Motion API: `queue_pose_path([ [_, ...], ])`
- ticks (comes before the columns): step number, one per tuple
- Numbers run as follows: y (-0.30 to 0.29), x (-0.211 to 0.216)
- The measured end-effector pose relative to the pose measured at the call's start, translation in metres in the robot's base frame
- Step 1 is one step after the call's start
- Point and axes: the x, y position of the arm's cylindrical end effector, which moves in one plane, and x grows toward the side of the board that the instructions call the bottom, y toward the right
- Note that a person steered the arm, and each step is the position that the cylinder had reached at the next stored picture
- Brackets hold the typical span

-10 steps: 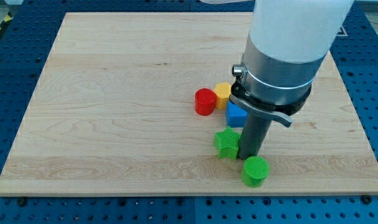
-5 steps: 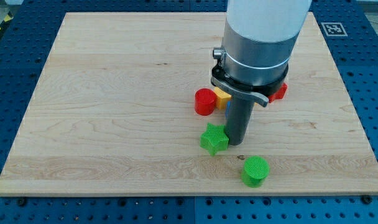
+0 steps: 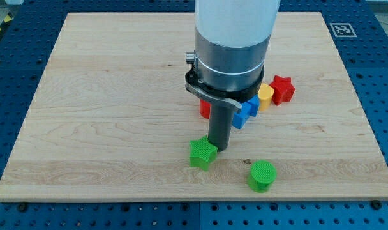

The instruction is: Push green star into the green circle

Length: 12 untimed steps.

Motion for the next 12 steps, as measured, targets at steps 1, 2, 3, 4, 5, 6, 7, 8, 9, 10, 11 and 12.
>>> queue_pose_path([
  [1,-0.030,-0.010],
  [2,-0.058,-0.028],
  [3,-0.064,-0.022],
  [4,-0.065,-0.004],
  [5,-0.065,0.000],
  [6,-0.065,0.014],
  [7,-0.065,0.023],
  [8,-0.065,0.024],
  [9,-0.062,0.045],
  [10,-0.062,0.045],
  [11,-0.034,0.047],
  [12,-0.022,0.052],
])
